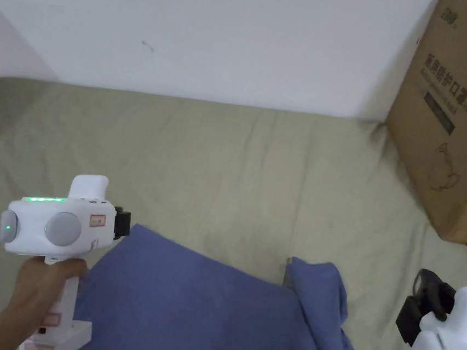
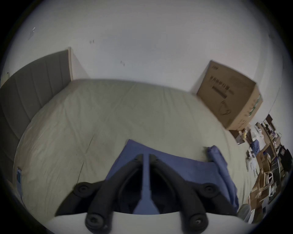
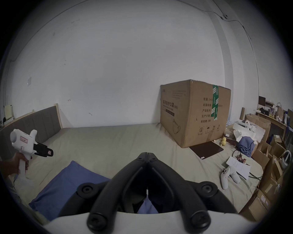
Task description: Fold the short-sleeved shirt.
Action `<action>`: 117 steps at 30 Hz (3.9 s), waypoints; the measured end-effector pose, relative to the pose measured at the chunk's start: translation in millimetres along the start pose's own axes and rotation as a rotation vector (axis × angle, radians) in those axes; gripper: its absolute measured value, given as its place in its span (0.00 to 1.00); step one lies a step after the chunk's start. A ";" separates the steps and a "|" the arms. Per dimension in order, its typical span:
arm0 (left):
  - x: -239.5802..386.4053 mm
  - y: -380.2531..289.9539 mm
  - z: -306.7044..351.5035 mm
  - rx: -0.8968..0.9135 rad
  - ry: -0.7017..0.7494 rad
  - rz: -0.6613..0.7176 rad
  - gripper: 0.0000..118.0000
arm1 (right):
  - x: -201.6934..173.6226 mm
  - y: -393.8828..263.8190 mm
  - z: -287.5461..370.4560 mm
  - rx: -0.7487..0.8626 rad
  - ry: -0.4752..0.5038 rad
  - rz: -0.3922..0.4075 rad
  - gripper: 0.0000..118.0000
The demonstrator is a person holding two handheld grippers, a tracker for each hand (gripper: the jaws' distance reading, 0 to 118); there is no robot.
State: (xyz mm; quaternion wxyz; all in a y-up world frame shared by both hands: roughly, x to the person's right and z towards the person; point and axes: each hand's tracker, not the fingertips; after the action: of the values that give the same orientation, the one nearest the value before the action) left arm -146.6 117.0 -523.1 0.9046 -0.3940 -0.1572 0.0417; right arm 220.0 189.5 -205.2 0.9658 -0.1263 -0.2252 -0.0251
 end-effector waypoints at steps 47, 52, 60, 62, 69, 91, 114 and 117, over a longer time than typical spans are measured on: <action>8.5 -4.3 16.7 -0.041 -0.026 -0.061 0.01 | 25.9 -163.5 -150.7 -0.758 -0.012 0.095 0.08; -3.2 -11.5 29.1 -0.032 -0.024 -0.027 0.01 | 34.0 -138.5 -135.5 -0.681 -0.037 0.074 0.01; -27.5 -2.8 79.4 0.058 -0.014 0.003 0.01 | 48.3 -34.2 -86.6 -0.347 -0.049 0.071 0.01; -34.3 6.8 93.3 0.099 -0.007 0.005 0.01 | 45.7 0.2 -77.8 -0.270 -0.032 0.061 0.01; -49.4 63.5 151.9 0.260 0.051 0.003 0.01 | 13.0 107.9 -67.7 -0.058 0.035 0.061 0.01; -47.5 265.7 238.5 0.650 0.185 -0.023 0.01 | -35.9 315.5 -147.6 0.265 0.095 0.088 0.01; -81.0 131.8 80.8 0.396 0.185 0.010 0.01 | -26.8 118.2 -203.7 -0.042 0.136 0.025 0.01; -86.5 86.4 86.3 0.340 0.181 -0.003 0.01 | -17.4 82.2 -178.8 -0.079 0.140 0.013 0.01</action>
State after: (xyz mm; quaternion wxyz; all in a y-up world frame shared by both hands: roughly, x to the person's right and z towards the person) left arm -251.7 219.4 -552.4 0.9686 -0.2377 -0.0663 0.0308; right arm 289.7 223.3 -386.9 0.9736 -0.1637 -0.1551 -0.0365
